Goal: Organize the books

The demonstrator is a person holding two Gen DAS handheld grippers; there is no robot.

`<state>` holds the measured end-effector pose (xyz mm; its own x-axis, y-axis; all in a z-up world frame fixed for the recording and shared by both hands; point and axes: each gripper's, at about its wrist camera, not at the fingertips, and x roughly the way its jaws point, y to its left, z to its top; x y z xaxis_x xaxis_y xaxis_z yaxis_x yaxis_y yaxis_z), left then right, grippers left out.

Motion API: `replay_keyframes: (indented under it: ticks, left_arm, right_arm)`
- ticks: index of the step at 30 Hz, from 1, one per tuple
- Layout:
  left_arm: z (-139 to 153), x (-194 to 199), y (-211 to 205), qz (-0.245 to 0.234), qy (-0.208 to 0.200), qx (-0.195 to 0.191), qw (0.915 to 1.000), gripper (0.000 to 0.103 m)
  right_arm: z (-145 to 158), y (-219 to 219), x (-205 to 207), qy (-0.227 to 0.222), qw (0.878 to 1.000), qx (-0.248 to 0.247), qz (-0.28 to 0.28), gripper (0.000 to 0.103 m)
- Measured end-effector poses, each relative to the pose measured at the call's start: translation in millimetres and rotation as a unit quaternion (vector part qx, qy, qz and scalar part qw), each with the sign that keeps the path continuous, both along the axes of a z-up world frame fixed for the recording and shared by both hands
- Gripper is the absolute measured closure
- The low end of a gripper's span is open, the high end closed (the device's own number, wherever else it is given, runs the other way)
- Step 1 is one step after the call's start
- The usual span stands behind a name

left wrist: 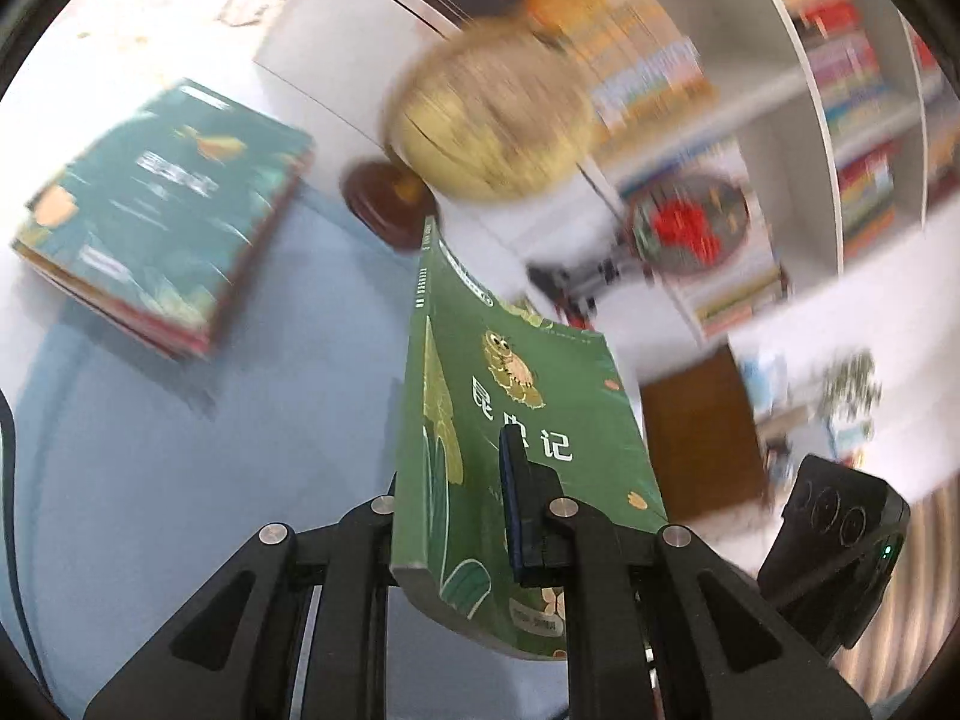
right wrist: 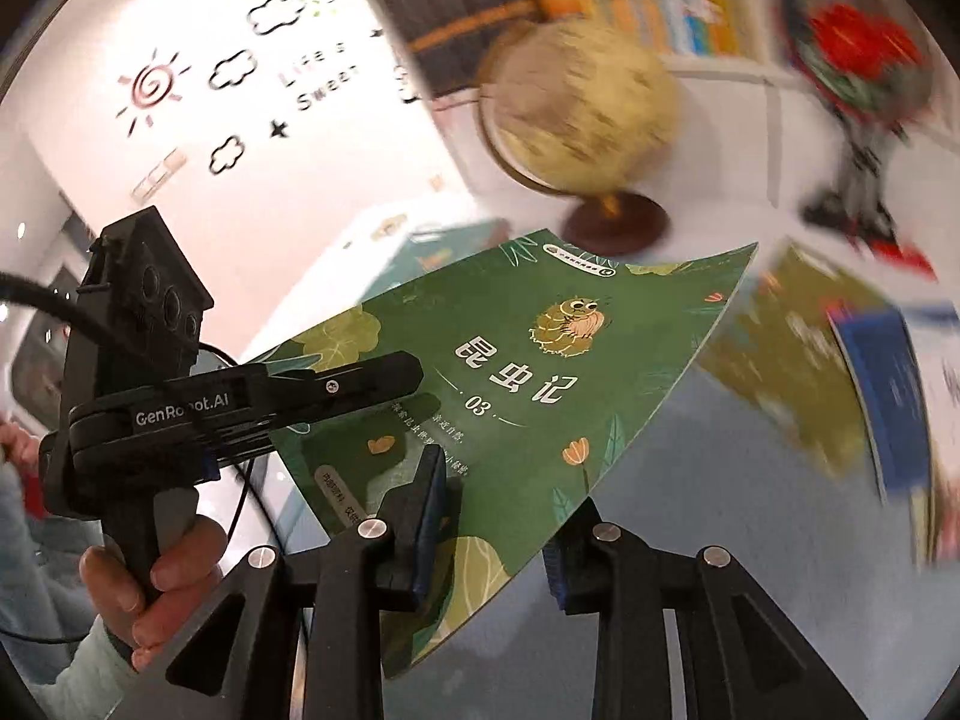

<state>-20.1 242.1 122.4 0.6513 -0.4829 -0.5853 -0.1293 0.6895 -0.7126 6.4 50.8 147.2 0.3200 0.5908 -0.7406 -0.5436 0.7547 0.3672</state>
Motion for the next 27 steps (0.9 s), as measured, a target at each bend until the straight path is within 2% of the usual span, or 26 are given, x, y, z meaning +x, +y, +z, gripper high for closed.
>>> replay_keyframes:
  ticks: [4,8,11,16,18,19,20,24,27]
  left_arm:
    - [-6,4,56,0.047,0.001,-0.004,0.9989,0.091]
    - [-27,13,110,0.091,0.024,-0.024,0.9953,0.091]
    - [-41,20,137,0.110,0.030,-0.034,0.9930,0.091]
    - [-52,36,152,0.099,0.039,-0.033,0.9938,0.090]
    - [-55,46,157,0.098,0.046,-0.036,0.9935,0.085]
    - [-58,52,161,0.099,0.052,-0.038,0.9930,0.077]
    - [-61,56,164,0.100,0.059,-0.035,0.9926,0.075]
    - [-69,70,176,0.101,0.098,0.012,0.9900,0.075]
    - [-75,69,182,0.120,0.146,0.066,0.9798,0.066]
  right_arm:
    - [-7,60,27,-0.001,0.999,-0.002,0.038,0.075]
    - [-30,123,58,0.036,0.996,-0.012,0.078,0.074]
    - [-42,147,76,0.051,0.995,-0.010,0.081,0.074]
    - [-46,164,92,0.046,0.996,-0.021,0.072,0.074]
    - [-49,171,104,0.050,0.996,-0.023,0.069,0.074]
    - [-51,175,108,0.049,0.996,-0.025,0.066,0.074]
    - [-54,180,111,0.047,0.996,-0.031,0.064,0.073]
    - [-73,192,125,0.060,0.996,-0.056,0.047,0.073]
    - [-89,193,132,0.087,0.993,-0.071,0.034,0.073]
